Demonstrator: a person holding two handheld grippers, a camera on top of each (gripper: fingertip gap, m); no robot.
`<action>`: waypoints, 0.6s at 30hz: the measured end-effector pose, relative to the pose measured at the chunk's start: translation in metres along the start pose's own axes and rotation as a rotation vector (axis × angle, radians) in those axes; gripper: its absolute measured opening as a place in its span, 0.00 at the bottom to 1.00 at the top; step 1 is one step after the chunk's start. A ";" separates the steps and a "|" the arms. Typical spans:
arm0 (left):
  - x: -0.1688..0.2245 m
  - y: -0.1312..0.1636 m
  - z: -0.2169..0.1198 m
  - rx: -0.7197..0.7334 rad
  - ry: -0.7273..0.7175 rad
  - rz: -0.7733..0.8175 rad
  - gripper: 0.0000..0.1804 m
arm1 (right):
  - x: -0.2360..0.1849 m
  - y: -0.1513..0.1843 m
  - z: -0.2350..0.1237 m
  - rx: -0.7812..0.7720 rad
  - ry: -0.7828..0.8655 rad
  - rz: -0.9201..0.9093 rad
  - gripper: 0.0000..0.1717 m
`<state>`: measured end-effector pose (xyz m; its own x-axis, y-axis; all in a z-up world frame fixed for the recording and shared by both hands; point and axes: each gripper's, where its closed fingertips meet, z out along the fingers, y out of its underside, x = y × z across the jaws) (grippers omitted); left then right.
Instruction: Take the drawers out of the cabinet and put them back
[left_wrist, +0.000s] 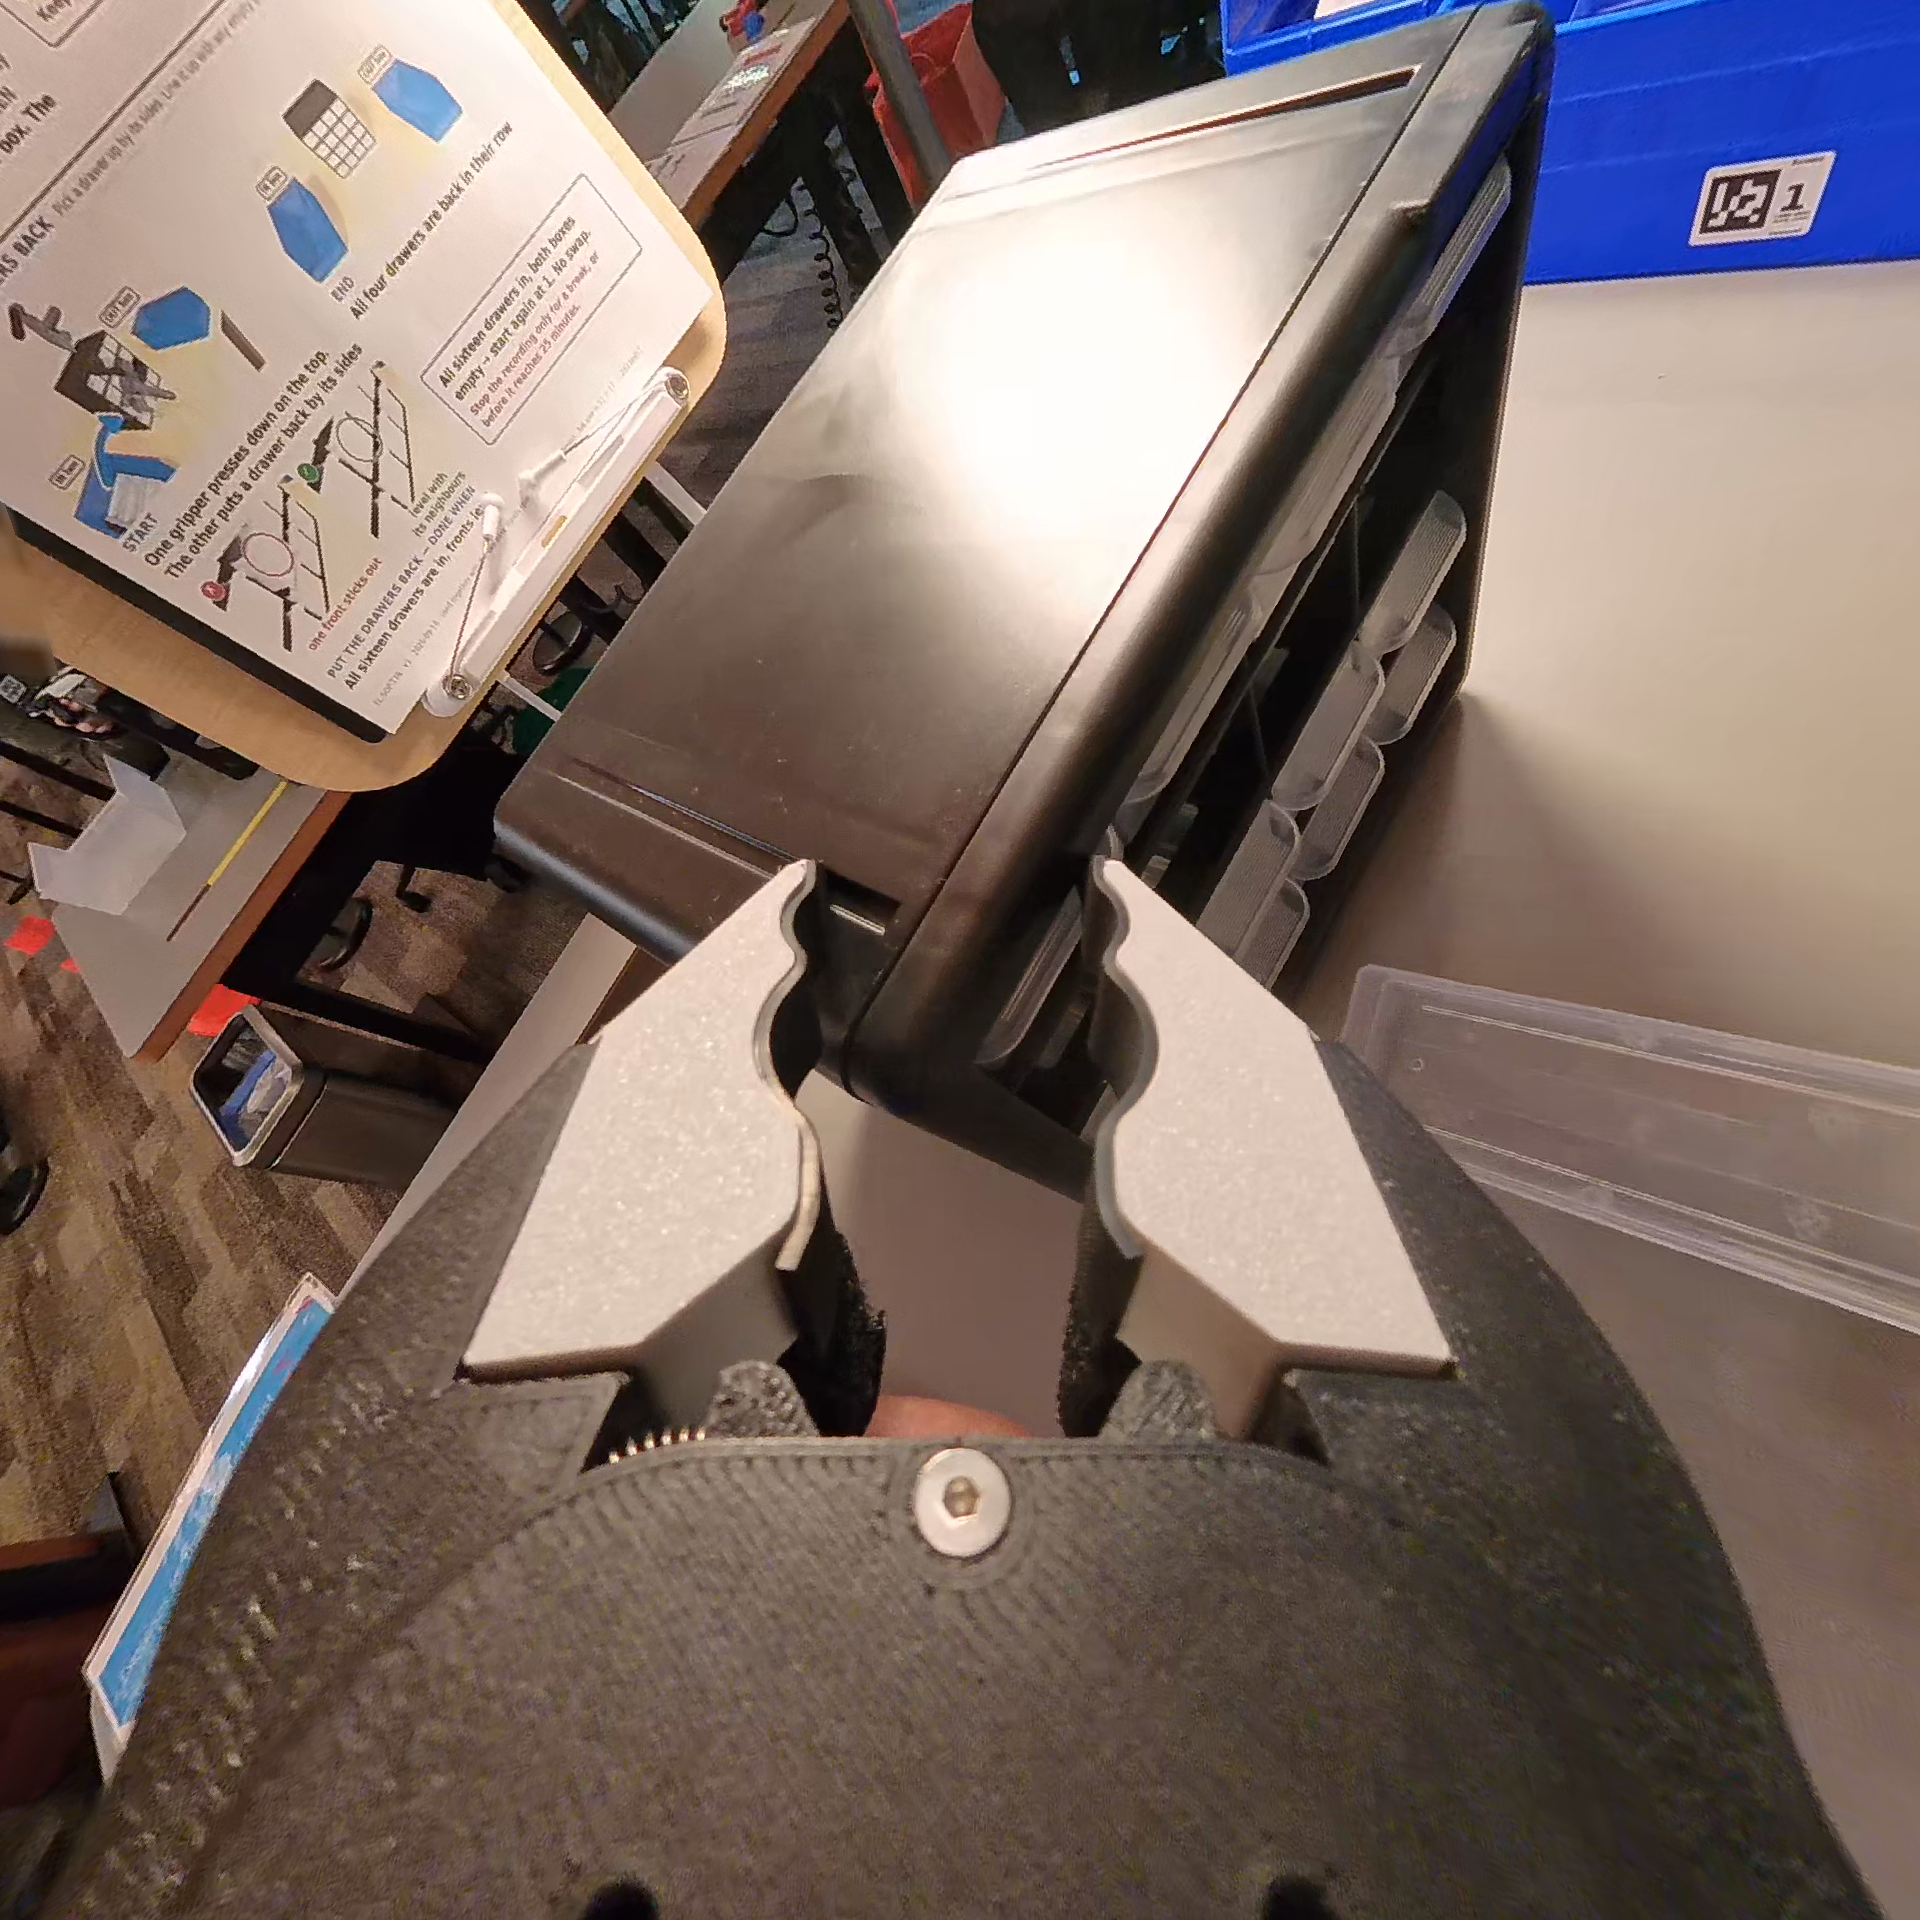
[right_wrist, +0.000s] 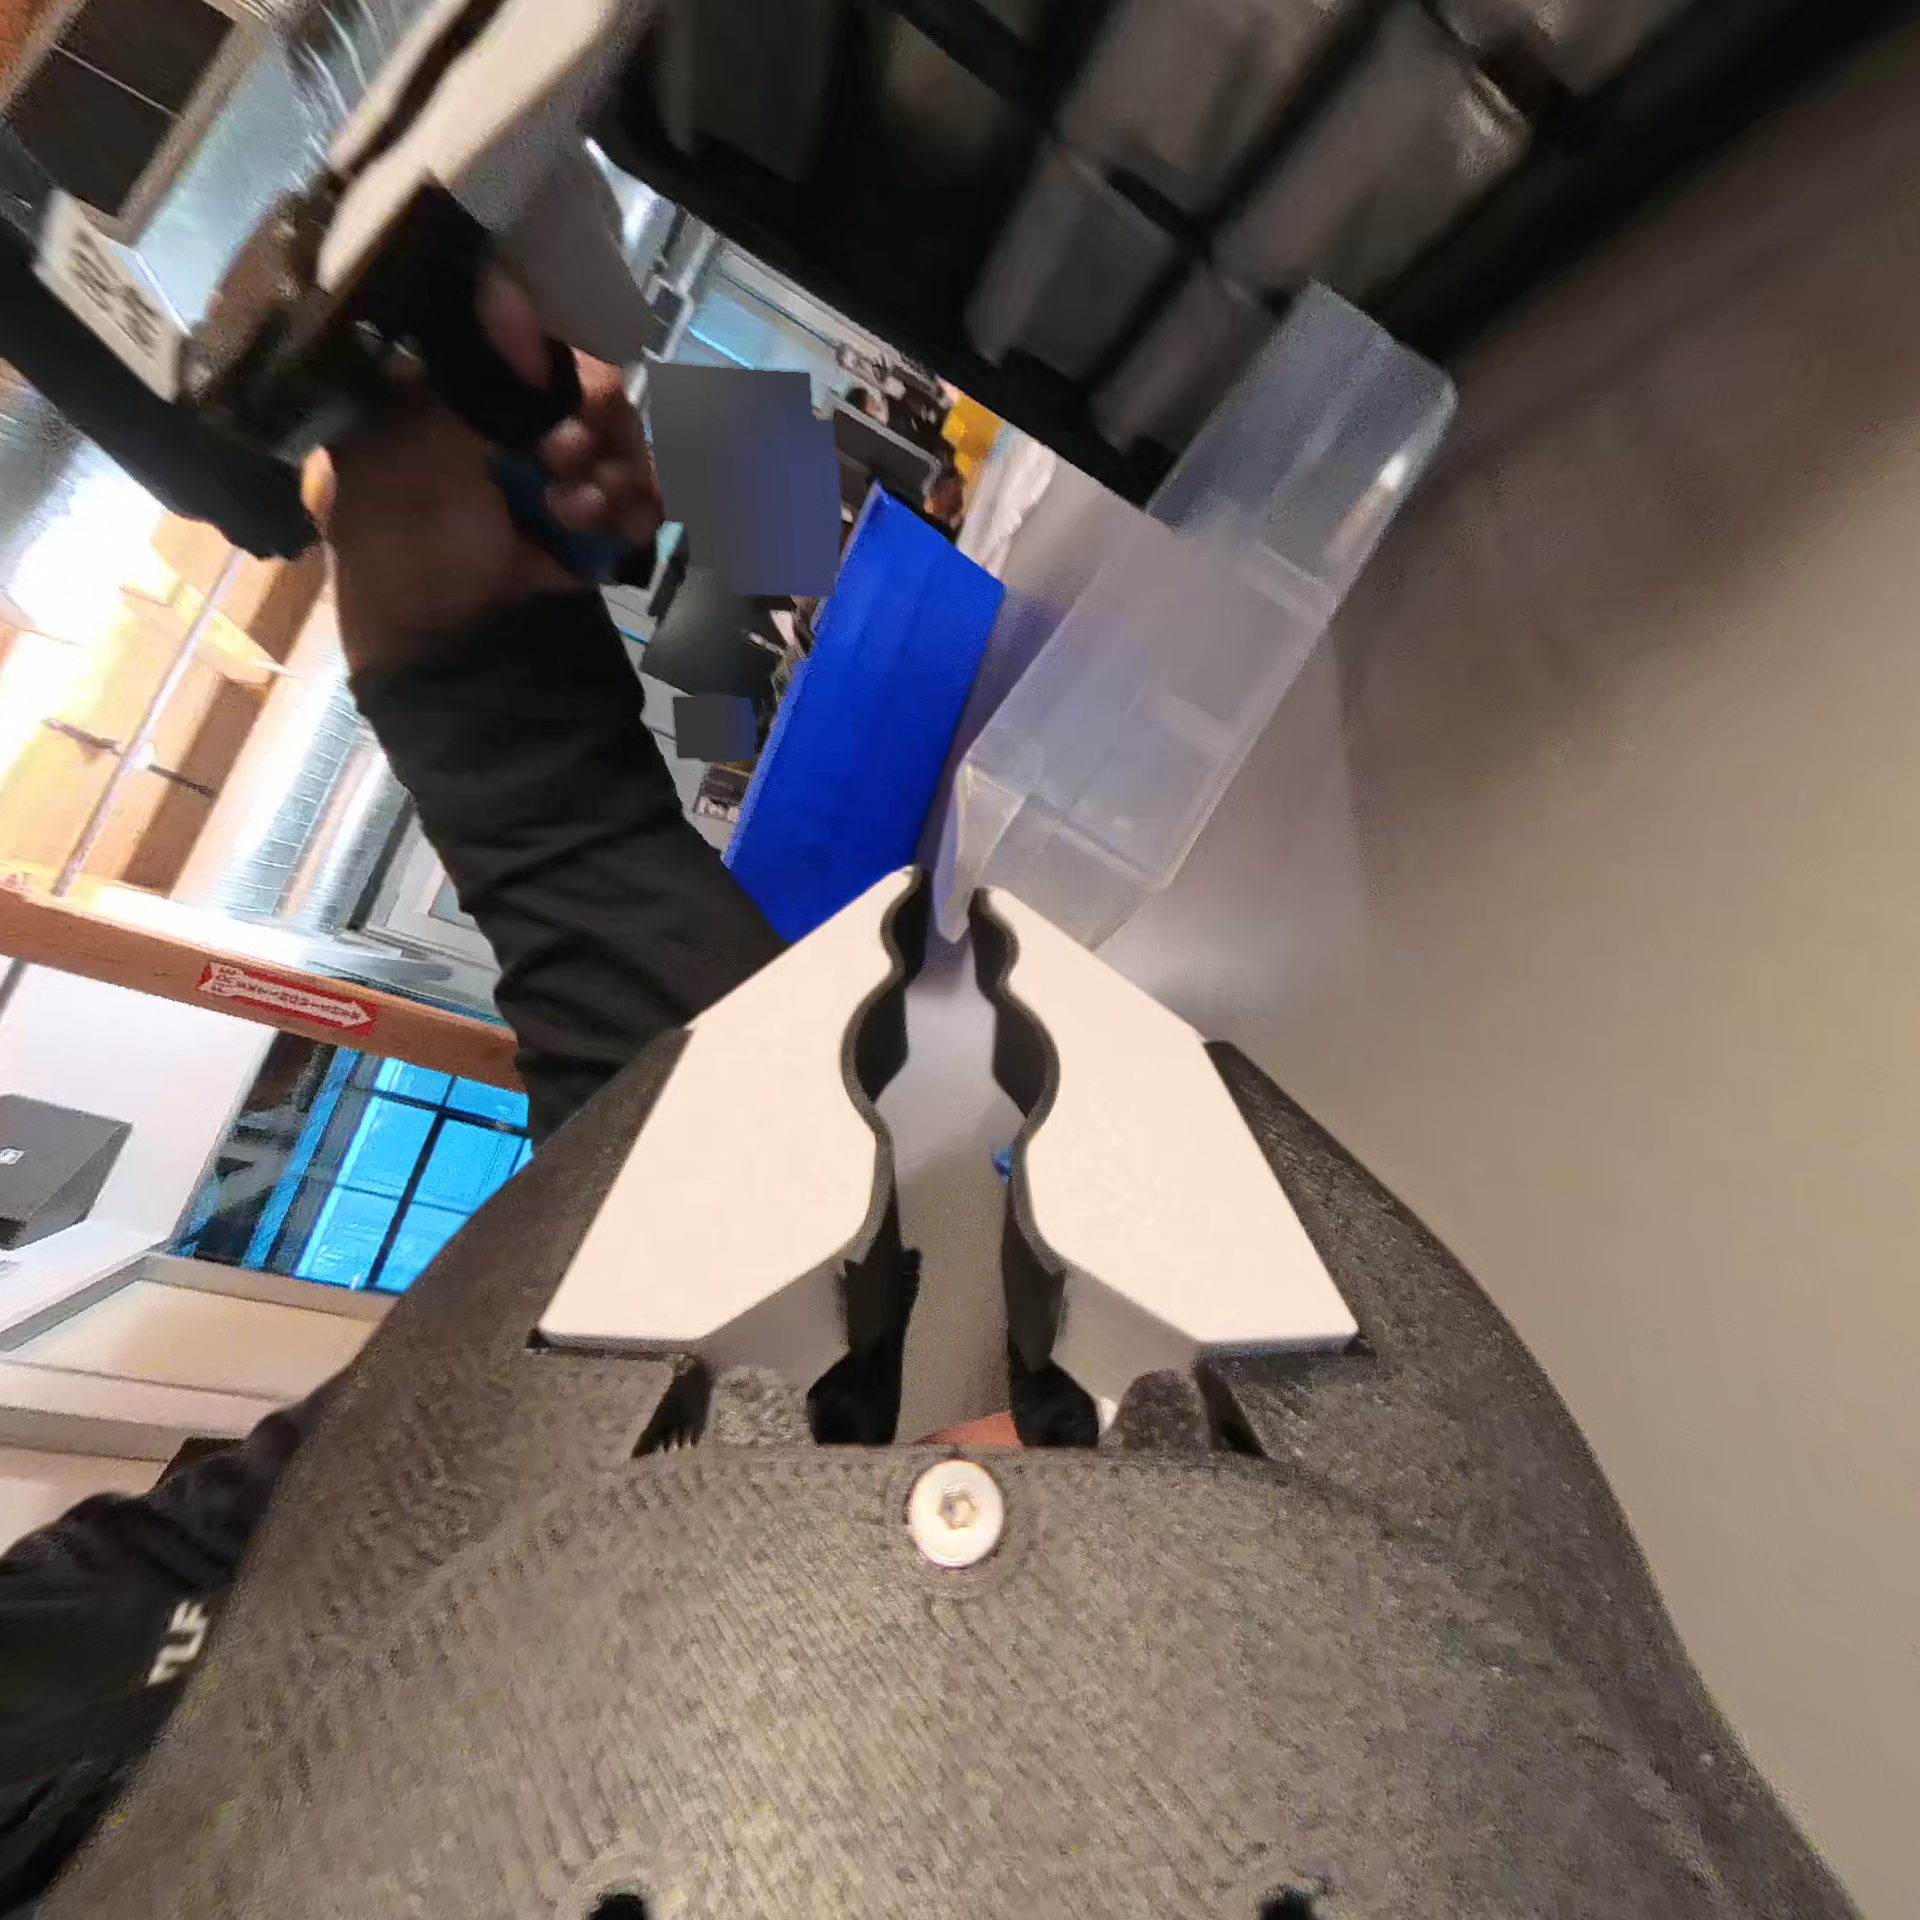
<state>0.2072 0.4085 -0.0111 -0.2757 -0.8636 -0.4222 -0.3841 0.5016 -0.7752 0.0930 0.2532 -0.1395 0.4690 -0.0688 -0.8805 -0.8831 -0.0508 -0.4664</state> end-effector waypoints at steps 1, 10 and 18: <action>0.000 0.000 0.000 0.000 -0.001 0.000 0.27 | 0.004 0.006 -0.004 -0.031 0.009 0.013 0.08; 0.000 0.000 0.000 -0.003 -0.006 0.002 0.27 | -0.011 0.058 -0.038 -0.349 -0.070 -0.285 0.19; 0.000 0.000 0.000 -0.008 -0.013 0.007 0.27 | 0.002 0.014 -0.016 -0.359 0.055 -1.255 0.26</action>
<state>0.2076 0.4083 -0.0113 -0.2671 -0.8605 -0.4337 -0.3893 0.5081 -0.7683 0.0820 0.2361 -0.1460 0.9732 0.1796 0.1439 0.2025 -0.3705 -0.9065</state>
